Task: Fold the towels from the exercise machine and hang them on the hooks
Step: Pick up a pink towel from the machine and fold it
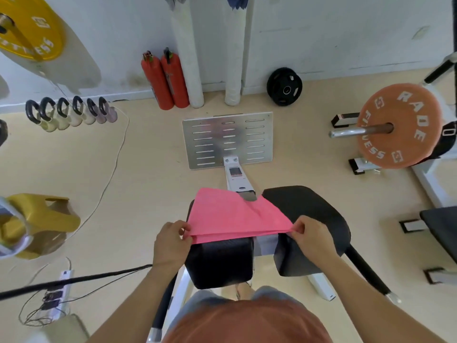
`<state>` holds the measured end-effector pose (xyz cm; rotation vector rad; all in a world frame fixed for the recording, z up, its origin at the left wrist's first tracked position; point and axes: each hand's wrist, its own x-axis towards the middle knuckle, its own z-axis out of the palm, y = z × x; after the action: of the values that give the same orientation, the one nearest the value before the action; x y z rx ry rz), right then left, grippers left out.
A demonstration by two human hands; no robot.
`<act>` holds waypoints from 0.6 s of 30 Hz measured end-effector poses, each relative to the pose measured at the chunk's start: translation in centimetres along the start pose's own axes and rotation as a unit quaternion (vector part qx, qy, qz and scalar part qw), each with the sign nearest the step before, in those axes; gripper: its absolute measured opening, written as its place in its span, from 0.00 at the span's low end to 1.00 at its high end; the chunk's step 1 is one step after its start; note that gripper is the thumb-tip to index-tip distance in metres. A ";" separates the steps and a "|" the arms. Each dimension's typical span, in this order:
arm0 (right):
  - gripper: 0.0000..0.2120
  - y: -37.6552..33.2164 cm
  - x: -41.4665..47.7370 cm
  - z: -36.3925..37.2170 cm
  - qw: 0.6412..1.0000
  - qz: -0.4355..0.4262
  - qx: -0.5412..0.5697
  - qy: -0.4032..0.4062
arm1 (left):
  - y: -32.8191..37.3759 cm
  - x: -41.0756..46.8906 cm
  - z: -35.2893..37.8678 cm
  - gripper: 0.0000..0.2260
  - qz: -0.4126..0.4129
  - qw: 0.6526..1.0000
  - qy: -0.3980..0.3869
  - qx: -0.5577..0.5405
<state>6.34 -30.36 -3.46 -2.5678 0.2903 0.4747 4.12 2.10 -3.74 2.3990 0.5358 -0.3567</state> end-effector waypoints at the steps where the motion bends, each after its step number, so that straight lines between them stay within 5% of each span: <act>1: 0.10 0.0 -0.5 0.2 1.000 0.016 -0.001 -0.007 | -0.4 -0.4 0.1 0.09 -0.008 1.000 -0.012 0.011; 6: 0.07 0.0 -1.7 1.3 0.986 0.093 0.133 -0.032 | -1.3 -1.9 0.5 0.14 -0.064 0.987 -0.055 -0.135; 11: 0.03 -0.3 -2.9 1.2 0.911 0.182 0.369 -0.008 | -1.4 -2.0 -0.1 0.11 -0.121 0.922 -0.099 -0.356; 15: 0.05 -0.3 -3.3 0.8 0.871 0.218 0.441 -0.016 | -1.8 -2.4 -0.8 0.07 -0.139 0.878 -0.136 -0.437; 18: 0.04 -0.4 -3.2 0.7 0.873 0.216 0.436 -0.029 | -1.6 -2.4 -0.8 0.09 -0.172 0.863 -0.113 -0.461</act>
<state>3.35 -29.29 -2.58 -1.5908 0.8484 0.4373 1.34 3.07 -3.05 1.3127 0.8017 -0.4052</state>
